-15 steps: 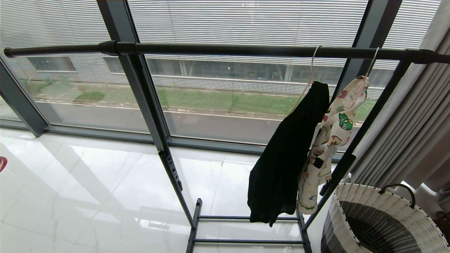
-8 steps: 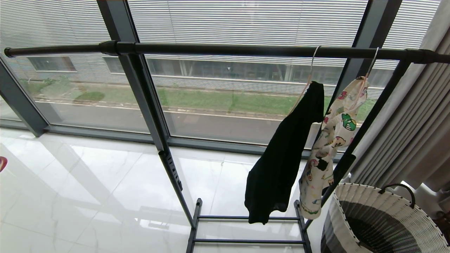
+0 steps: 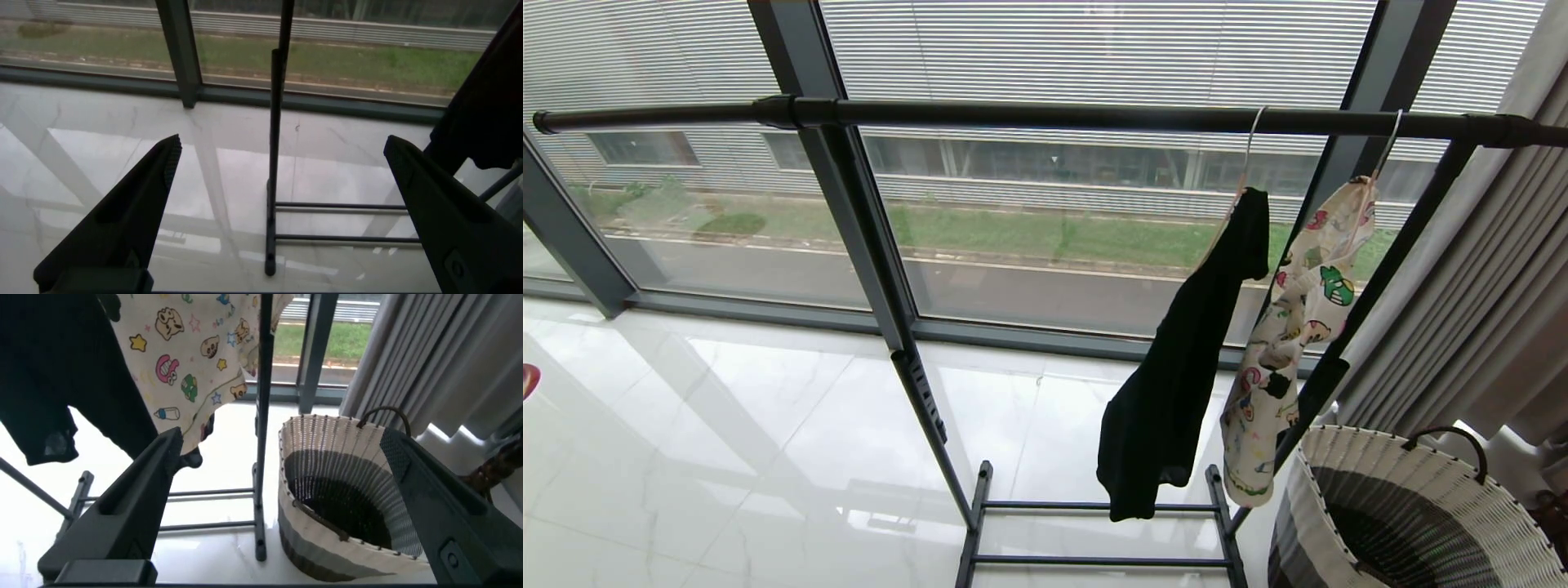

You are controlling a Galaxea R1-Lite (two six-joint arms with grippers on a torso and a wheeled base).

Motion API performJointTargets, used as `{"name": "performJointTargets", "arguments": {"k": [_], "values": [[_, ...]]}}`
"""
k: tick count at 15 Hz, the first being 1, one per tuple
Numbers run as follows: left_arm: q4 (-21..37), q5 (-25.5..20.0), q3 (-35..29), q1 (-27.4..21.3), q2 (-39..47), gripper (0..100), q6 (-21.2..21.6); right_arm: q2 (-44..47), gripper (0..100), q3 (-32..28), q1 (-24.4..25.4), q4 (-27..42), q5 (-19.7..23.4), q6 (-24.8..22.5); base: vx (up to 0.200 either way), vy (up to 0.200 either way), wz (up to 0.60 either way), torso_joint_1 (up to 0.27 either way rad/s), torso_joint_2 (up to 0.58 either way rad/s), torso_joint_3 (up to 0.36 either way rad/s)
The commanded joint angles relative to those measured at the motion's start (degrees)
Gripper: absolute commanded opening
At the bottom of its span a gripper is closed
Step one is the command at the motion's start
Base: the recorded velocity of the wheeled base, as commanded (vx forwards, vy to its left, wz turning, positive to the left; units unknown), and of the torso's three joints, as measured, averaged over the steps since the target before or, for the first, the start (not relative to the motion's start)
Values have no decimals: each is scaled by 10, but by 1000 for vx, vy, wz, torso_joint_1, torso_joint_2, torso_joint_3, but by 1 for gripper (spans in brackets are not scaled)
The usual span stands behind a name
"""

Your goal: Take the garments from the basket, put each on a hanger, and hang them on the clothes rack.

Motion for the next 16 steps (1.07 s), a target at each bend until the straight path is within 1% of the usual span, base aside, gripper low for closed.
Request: {"name": "performJointTargets", "arguments": {"k": [1,16], "values": [[0,0,0,0,1,100,0,1,100,0,0,0,0,0,0,0,0,0,0,0],[0,1,0,0,1,100,0,1,100,0,0,0,0,1,0,0,0,0,0,0]]}}
